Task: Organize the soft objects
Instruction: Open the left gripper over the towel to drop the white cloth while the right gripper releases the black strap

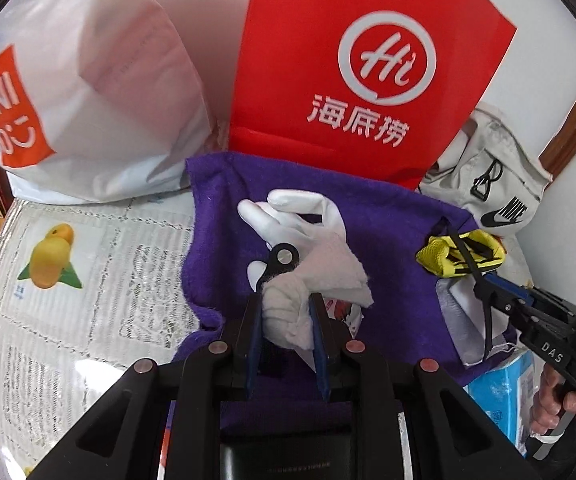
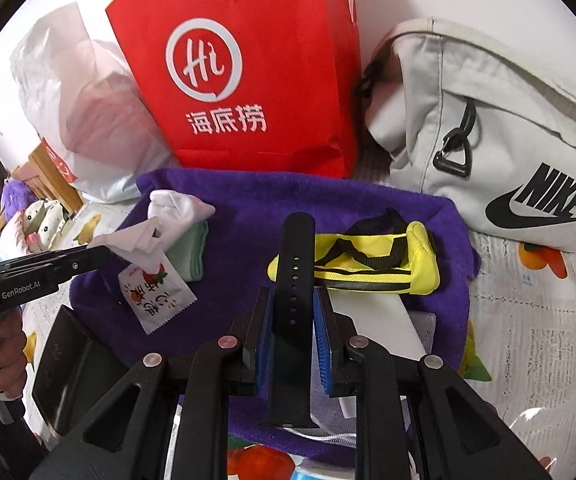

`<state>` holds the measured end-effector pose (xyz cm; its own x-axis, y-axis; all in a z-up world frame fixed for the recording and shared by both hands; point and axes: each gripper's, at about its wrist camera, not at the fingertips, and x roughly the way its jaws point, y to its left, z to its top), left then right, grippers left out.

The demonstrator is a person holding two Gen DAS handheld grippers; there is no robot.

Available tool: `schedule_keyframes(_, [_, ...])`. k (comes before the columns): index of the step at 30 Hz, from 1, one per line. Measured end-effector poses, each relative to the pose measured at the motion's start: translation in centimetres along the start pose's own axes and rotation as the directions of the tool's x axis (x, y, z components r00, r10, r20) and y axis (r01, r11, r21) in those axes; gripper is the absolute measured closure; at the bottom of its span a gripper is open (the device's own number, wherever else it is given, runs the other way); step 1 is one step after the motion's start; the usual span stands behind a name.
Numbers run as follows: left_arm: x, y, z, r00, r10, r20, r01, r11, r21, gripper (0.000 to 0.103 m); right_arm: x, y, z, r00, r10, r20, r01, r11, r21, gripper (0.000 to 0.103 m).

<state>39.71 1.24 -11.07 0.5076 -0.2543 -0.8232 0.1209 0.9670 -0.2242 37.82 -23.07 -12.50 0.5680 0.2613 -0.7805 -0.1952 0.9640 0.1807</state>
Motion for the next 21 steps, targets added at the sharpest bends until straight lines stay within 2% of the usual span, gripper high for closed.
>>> schedule_keyframes(7, [0.8, 0.0, 0.3, 1.000, -0.008, -0.021, 0.008, 1.000, -0.004, 0.080, 0.7, -0.2, 0.0, 1.000, -0.008, -0.024, 0.008, 1.000, -0.001, 0.082])
schedule_keyframes(10, [0.9, 0.1, 0.4, 0.999, -0.010, -0.032, 0.009, 1.000, -0.010, 0.074, 0.6, -0.1, 0.0, 1.000, -0.010, -0.024, 0.010, 1.000, -0.001, 0.082])
schedule_keyframes(12, [0.8, 0.2, 0.4, 0.999, -0.006, -0.036, 0.006, 1.000, -0.013, 0.058, 0.4, 0.0, 0.0, 1.000, -0.004, -0.023, 0.004, 1.000, -0.002, 0.076])
schedule_keyframes(13, [0.6, 0.3, 0.4, 0.999, -0.003, -0.034, 0.003, 1.000, -0.015, 0.052, 0.3, 0.1, 0.0, 1.000, -0.004, -0.019, 0.004, 1.000, -0.003, 0.069])
schedule_keyframes(14, [0.4, 0.3, 0.3, 1.000, -0.003, -0.025, 0.003, 1.000, -0.014, 0.052, 0.0, 0.1, -0.1, 1.000, -0.005, -0.013, 0.005, 1.000, -0.006, 0.064])
schedule_keyframes(21, [-2.2, 0.5, -0.4, 1.000, 0.011, 0.003, -0.011, 1.000, -0.023, 0.052, -3.3, 1.1, -1.1, 0.999, 0.012, 0.037, -0.012, 1.000, -0.020, 0.057])
